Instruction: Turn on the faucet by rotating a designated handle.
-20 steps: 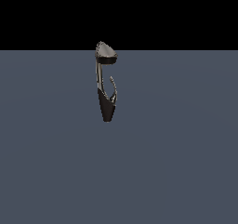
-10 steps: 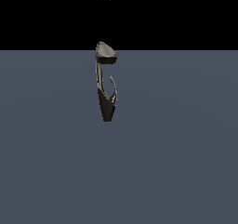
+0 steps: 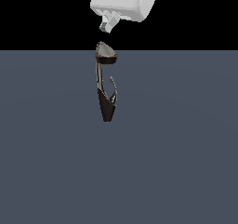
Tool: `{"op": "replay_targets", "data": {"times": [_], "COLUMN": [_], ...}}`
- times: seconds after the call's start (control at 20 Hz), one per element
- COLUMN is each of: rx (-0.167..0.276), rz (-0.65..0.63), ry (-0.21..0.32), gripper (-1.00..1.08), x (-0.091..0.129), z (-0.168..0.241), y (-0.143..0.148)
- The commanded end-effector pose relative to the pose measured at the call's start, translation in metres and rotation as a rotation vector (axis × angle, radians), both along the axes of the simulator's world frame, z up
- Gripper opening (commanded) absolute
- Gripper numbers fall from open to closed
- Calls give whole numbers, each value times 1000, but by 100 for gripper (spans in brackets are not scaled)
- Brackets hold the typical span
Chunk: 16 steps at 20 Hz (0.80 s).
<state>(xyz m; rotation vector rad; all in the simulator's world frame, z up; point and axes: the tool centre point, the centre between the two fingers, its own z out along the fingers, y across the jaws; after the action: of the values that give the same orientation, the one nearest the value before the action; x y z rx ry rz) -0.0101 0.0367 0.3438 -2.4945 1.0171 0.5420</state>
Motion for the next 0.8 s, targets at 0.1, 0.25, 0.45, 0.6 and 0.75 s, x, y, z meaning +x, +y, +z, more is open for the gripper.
{"op": "replay_targets", "data": {"times": [0.1,0.25,0.45,0.6,0.75], "rx": [34,55,82,99,112], "rz": [-104,-174,-265,-324,-372], "ry": [65,111,172,213,247], "gripper": [-100,-100,-100,-100,-100], "x": [26,43,62,73,81], "z": [-33,-57,-90,-112,-131], "y": [0,-1,-2,-3,-4]}}
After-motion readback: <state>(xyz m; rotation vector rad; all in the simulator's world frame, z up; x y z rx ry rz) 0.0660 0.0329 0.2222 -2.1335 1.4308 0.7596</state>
